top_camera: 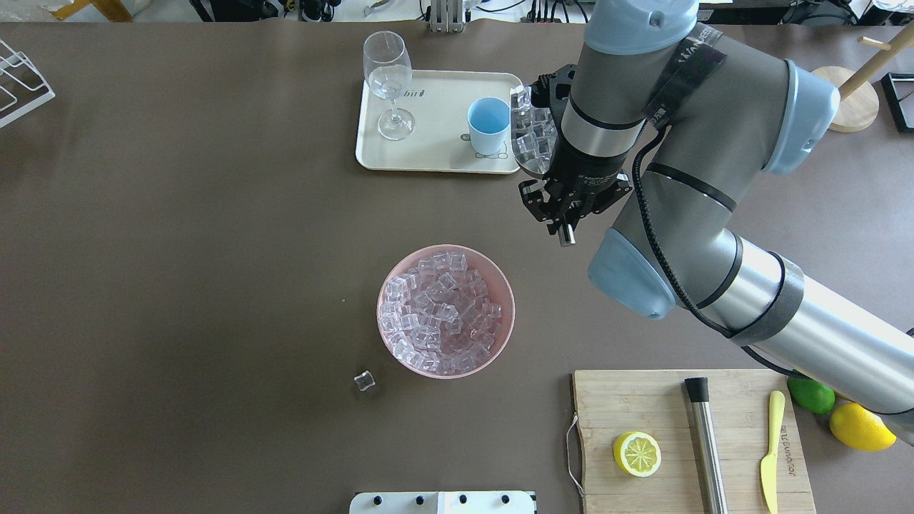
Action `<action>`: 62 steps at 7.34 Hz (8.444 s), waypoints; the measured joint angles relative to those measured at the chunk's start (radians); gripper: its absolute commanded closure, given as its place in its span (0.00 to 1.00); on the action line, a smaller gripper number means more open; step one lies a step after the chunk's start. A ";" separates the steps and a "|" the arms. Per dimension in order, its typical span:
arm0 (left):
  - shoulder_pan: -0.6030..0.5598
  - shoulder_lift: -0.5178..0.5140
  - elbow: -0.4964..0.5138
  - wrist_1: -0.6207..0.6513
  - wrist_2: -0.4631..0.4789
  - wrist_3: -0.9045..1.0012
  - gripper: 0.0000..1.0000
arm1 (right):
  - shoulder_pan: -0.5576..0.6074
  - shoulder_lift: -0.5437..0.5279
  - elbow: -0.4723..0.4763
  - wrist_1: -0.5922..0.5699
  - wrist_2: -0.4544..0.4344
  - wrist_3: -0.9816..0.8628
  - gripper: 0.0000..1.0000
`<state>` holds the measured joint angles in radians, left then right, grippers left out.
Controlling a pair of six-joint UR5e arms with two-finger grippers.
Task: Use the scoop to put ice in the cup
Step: 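Tilt the scoop with the right gripper to pour ice into the blue cup, then carry the empty scoop with the right gripper back toward its spot, then lower the scoop onto the table and open the right gripper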
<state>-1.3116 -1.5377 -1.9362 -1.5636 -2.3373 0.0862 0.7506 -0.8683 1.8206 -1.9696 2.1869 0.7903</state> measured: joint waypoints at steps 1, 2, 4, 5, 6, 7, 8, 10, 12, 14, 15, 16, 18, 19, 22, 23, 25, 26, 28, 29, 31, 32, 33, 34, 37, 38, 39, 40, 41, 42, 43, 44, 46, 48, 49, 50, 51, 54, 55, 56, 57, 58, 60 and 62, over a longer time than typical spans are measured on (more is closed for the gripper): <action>-0.064 0.019 -0.004 0.037 0.015 0.000 0.02 | 0.009 0.000 0.000 -0.001 0.026 0.001 1.00; -0.117 0.036 -0.004 0.056 0.027 0.000 0.02 | 0.016 -0.004 -0.002 -0.001 0.040 0.001 1.00; -0.189 0.069 0.016 0.066 0.073 0.000 0.02 | 0.035 0.024 -0.059 0.001 0.068 0.002 1.00; -0.239 0.076 0.050 0.067 0.069 0.003 0.02 | 0.049 0.078 -0.138 0.002 0.111 0.003 1.00; -0.272 0.079 0.076 0.067 0.041 0.004 0.02 | 0.061 0.140 -0.233 0.008 0.159 0.003 1.00; -0.285 0.080 0.093 0.068 0.022 0.004 0.02 | 0.073 0.192 -0.328 0.036 0.220 0.003 1.00; -0.291 0.080 0.101 0.068 0.014 0.003 0.02 | 0.085 0.233 -0.414 0.073 0.277 0.003 1.00; -0.295 0.080 0.102 0.103 -0.001 -0.002 0.02 | 0.096 0.267 -0.504 0.121 0.369 0.003 1.00; -0.305 0.079 0.101 0.146 -0.010 -0.004 0.02 | 0.101 0.257 -0.527 0.145 0.467 0.003 1.00; -0.307 0.079 0.103 0.153 -0.011 -0.005 0.02 | 0.110 0.228 -0.530 0.169 0.544 0.000 1.00; -0.308 0.079 0.102 0.154 -0.011 -0.006 0.02 | 0.114 0.219 -0.531 0.173 0.568 -0.005 1.00; -0.310 0.079 0.103 0.154 -0.011 -0.005 0.02 | 0.117 0.214 -0.531 0.175 0.590 -0.008 1.00; -0.312 0.080 0.111 0.153 -0.010 -0.004 0.02 | 0.122 0.205 -0.531 0.181 0.630 -0.010 1.00; -0.315 0.080 0.118 0.152 -0.008 -0.002 0.02 | 0.128 0.200 -0.533 0.184 0.668 -0.010 1.00; -0.322 0.080 0.123 0.150 -0.006 -0.001 0.02 | 0.142 0.192 -0.551 0.186 0.755 -0.009 1.00; -0.323 0.080 0.123 0.150 -0.006 -0.001 0.02 | 0.146 0.191 -0.556 0.186 0.780 -0.006 1.00; -0.330 0.080 0.122 0.149 -0.005 0.000 0.02 | 0.149 0.188 -0.559 0.186 0.819 0.000 1.00; -0.335 0.081 0.122 0.149 -0.005 0.000 0.02 | 0.149 0.187 -0.559 0.185 0.838 0.000 1.00; -0.349 0.082 0.124 0.149 -0.005 0.001 0.02 | 0.150 0.185 -0.560 0.182 0.864 0.000 1.00; -0.351 0.082 0.124 0.149 -0.005 0.001 0.02 | 0.150 0.182 -0.560 0.181 0.872 0.000 1.00; -0.352 0.083 0.125 0.149 -0.005 0.001 0.02 | 0.150 0.178 -0.560 0.180 0.888 0.000 1.00; -0.353 0.083 0.125 0.149 -0.005 0.001 0.02 | 0.151 0.176 -0.560 0.180 0.894 0.000 1.00; -0.352 0.083 0.126 0.149 -0.005 0.001 0.02 | 0.152 0.175 -0.560 0.178 0.896 0.000 1.00; -0.352 0.083 0.127 0.149 -0.005 0.001 0.02 | 0.153 0.173 -0.560 0.177 0.898 0.000 1.00; -0.352 0.082 0.132 0.149 -0.005 0.001 0.02 | 0.154 0.170 -0.558 0.176 0.899 -0.001 1.00; -0.353 0.082 0.132 0.149 -0.005 0.001 0.02 | 0.154 0.169 -0.550 0.176 0.893 0.000 1.00; -0.353 0.082 0.133 0.149 -0.005 0.001 0.02 | 0.154 0.161 -0.526 0.176 0.863 0.003 1.00; -0.353 0.082 0.135 0.149 -0.005 0.001 0.02 | 0.154 0.137 -0.472 0.177 0.810 0.022 1.00; -0.353 0.082 0.137 0.149 -0.005 0.001 0.02 | 0.154 0.088 -0.385 0.178 0.732 0.044 1.00; -0.353 0.082 0.138 0.149 -0.005 0.001 0.02 | 0.151 0.017 -0.283 0.178 0.633 0.057 1.00; -0.353 0.082 0.139 0.149 -0.005 0.001 0.02 | 0.136 -0.068 -0.186 0.177 0.525 0.062 1.00; -0.353 0.082 0.140 0.149 -0.005 0.001 0.02 | 0.114 -0.151 -0.106 0.177 0.440 0.062 1.00; -0.353 0.081 0.143 0.149 -0.005 0.000 0.02 | 0.057 -0.304 0.009 0.177 0.339 0.058 1.00; -0.352 0.079 0.145 0.149 -0.005 0.000 0.02 | -0.008 -0.407 0.054 0.179 0.279 0.054 1.00; -0.352 0.079 0.146 0.149 -0.006 0.000 0.02 | -0.032 -0.442 0.062 0.182 0.260 0.054 1.00; -0.351 0.079 0.146 0.149 -0.006 0.000 0.02 | -0.044 -0.459 0.064 0.183 0.244 0.052 1.00; -0.351 0.079 0.146 0.149 -0.005 0.000 0.02 | -0.048 -0.465 0.062 0.182 0.235 0.050 1.00; -0.351 0.077 0.152 0.149 -0.006 -0.002 0.02 | -0.046 -0.464 0.039 0.178 0.205 0.004 1.00; -0.351 0.076 0.154 0.149 -0.006 -0.003 0.02 | -0.041 -0.463 0.033 0.178 0.198 -0.014 1.00; -0.351 0.075 0.155 0.149 -0.005 -0.003 0.02 | -0.035 -0.463 0.027 0.178 0.195 -0.025 1.00; -0.351 0.075 0.155 0.149 -0.006 -0.003 0.02 | -0.030 -0.462 0.015 0.182 0.188 -0.030 1.00; -0.350 0.074 0.155 0.149 -0.006 -0.003 0.02 | -0.026 -0.461 0.005 0.186 0.185 -0.032 1.00; -0.350 0.073 0.156 0.149 -0.005 -0.003 0.02 | -0.008 -0.446 -0.010 0.190 0.183 -0.034 1.00; -0.349 0.073 0.157 0.149 -0.005 -0.003 0.02 | 0.004 -0.438 -0.035 0.225 0.184 -0.033 1.00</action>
<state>-1.6601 -1.4649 -1.7795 -1.4142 -2.3424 0.0828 0.7548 -1.3061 1.7857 -1.7449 2.3707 0.7571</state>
